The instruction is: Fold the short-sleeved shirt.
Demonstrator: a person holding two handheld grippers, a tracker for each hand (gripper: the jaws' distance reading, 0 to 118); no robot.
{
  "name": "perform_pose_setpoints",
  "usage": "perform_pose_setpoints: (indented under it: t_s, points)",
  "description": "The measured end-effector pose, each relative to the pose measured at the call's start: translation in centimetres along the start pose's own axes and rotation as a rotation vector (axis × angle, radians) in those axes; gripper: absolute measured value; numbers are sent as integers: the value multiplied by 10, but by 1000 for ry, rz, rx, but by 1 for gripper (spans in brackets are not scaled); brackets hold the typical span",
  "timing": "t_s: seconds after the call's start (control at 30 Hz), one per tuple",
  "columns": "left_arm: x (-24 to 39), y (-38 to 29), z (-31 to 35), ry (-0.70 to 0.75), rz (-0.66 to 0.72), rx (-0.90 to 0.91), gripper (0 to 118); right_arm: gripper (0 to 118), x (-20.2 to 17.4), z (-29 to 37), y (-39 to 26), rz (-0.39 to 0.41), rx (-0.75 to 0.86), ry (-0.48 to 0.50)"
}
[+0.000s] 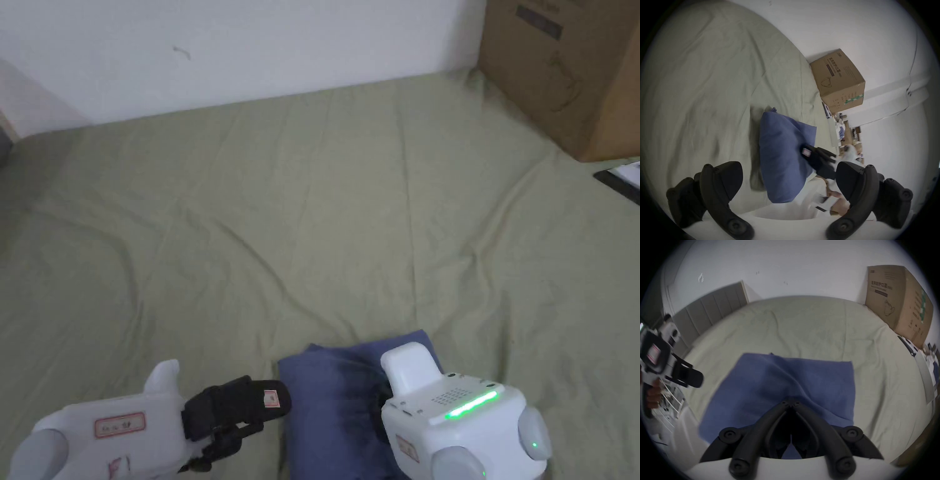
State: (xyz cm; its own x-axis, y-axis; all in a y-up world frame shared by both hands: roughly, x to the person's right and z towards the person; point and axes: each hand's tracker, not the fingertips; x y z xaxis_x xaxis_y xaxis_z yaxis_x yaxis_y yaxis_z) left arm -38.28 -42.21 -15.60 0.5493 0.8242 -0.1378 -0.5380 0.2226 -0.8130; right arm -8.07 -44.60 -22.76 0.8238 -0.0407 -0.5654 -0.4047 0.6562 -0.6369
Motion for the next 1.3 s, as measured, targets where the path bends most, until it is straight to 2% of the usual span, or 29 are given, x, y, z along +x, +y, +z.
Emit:
perform_pose_setpoints:
  t_s: [0.17,0.37,0.43,0.47,0.5,0.53,0.6,0.63,0.67,0.7,0.87,1.0,1.23,1.3]
  points:
    - [-39,6,-35,-65,153,-35,114,0,-1,-1,-9,4,31,-9]
    - [-39,17,-94,-189,138,-166,114,0,1,-5,-12,-38,40,-4]
    - [-35,26,-111,-196,157,-201,111,0,1,-5,-14,-42,47,-6]
    - [-30,26,-116,-203,170,-211,103,0,1,-5,-14,-39,48,-7]
    - [-26,29,-120,-178,183,-205,68,0,1,-5,-14,-36,49,-10]
    - [-22,31,-122,-106,139,-195,25,0,1,-5,-14,-37,50,-10]
    - [-19,27,-129,88,76,-174,23,0,5,-4,-12,-68,50,-9]
    - [-26,26,-127,4,116,-188,23,0,9,-2,-11,-134,44,37]
    - [-28,27,-120,-60,162,-167,23,0,13,5,-9,-199,70,40]
    - [-27,27,-114,-60,183,-170,23,0,15,16,-7,-226,136,33]
    - [-18,35,-79,28,70,-162,23,0,1,83,20,-193,413,-121]
    - [-25,62,-28,150,-29,-147,23,0,-16,118,36,-191,549,-198]
    - [-66,133,94,458,-143,-77,23,0,-40,119,40,-167,537,-240]
    - [-86,156,124,542,-110,-54,23,0,-42,113,37,-179,514,-233]
